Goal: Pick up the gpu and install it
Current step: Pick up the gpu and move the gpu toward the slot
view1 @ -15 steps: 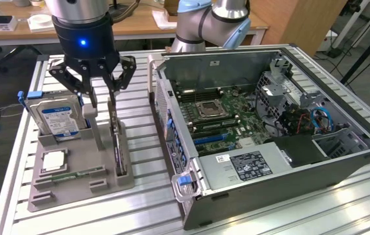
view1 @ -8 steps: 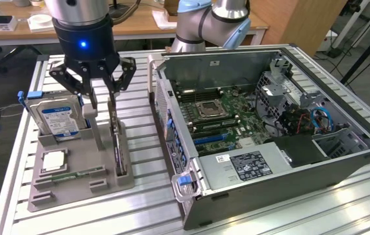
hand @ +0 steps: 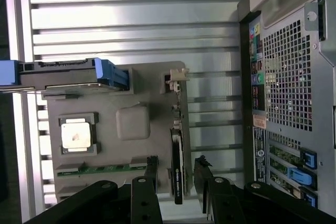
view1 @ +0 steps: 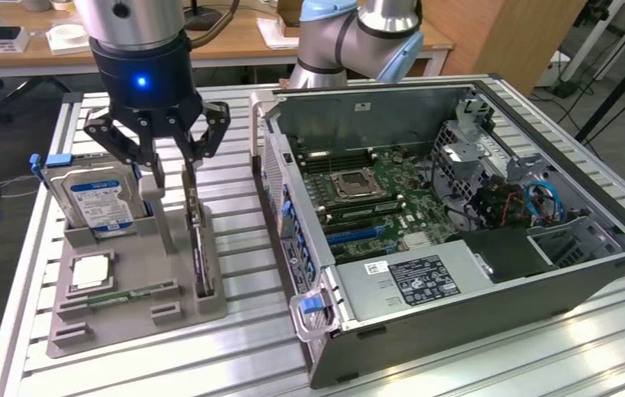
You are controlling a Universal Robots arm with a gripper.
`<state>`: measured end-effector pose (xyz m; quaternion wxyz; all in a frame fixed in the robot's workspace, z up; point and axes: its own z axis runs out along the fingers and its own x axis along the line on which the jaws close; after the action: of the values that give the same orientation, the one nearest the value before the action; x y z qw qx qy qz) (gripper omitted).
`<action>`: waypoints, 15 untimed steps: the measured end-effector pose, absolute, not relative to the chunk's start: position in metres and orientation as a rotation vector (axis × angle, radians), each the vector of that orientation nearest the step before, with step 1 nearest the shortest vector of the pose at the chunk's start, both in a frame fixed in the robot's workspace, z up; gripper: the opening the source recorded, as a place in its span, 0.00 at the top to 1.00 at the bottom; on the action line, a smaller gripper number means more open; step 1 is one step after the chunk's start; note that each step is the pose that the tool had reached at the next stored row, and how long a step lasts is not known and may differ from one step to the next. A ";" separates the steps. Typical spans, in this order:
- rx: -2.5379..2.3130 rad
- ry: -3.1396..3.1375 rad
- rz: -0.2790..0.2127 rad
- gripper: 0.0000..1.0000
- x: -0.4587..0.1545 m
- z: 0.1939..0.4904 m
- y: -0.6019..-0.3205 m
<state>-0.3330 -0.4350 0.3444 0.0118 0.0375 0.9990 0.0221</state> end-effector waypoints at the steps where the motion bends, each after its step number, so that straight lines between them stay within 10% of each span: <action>1: 0.117 3.115 0.069 0.58 -0.333 0.344 -0.435; 15: 0.117 3.115 0.069 0.57 -0.333 0.341 -0.436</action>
<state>-0.3331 -0.4359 0.3406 0.0118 0.0374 0.9990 0.0221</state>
